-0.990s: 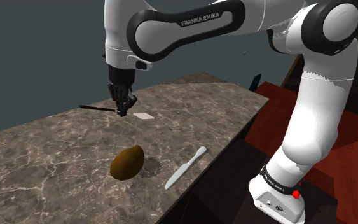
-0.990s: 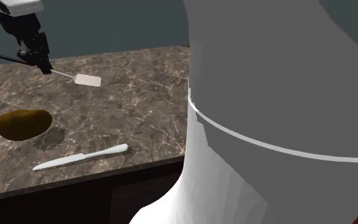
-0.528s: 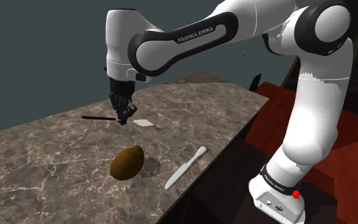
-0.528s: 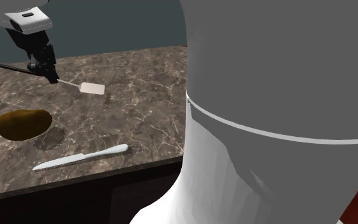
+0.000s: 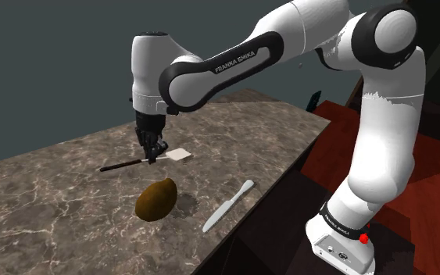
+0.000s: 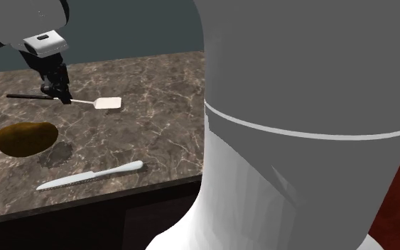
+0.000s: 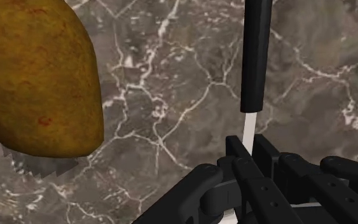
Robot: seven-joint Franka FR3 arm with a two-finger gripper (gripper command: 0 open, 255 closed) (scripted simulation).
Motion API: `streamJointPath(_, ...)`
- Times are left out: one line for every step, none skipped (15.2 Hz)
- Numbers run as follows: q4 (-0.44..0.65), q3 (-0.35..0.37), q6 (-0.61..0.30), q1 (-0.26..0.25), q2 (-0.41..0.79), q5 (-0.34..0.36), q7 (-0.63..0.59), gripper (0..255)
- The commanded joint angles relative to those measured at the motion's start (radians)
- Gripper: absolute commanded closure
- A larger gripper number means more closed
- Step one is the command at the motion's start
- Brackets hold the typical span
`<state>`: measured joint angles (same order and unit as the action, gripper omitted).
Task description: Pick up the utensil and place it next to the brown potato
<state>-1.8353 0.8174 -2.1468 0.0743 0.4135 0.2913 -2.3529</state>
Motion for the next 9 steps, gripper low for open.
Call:
streamJointPath(-0.013, -0.008, -0.024, -0.004, 0.013, 0.013, -0.006, 255)
streamJointPath(-0.018, -0.013, -0.034, -0.008, 0.020, 0.019, -0.010, 255)
streamJointPath(-0.021, -0.015, -0.040, -0.009, 0.024, 0.023, -0.012, 255)
streamJointPath(-0.021, -0.015, -0.040, -0.009, 0.024, 0.023, -0.012, 255)
streamJointPath(-0.021, -0.015, -0.040, -0.009, 0.024, 0.023, -0.012, 255)
streamJointPath(-0.021, -0.015, -0.040, -0.009, 0.024, 0.023, -0.012, 255)
streamJointPath(-0.021, -0.015, -0.040, -0.009, 0.024, 0.023, -0.012, 255)
streamJointPath(-0.021, -0.015, -0.040, -0.009, 0.024, 0.023, -0.012, 255)
streamJointPath(-0.021, -0.015, -0.040, -0.009, 0.024, 0.023, -0.012, 255)
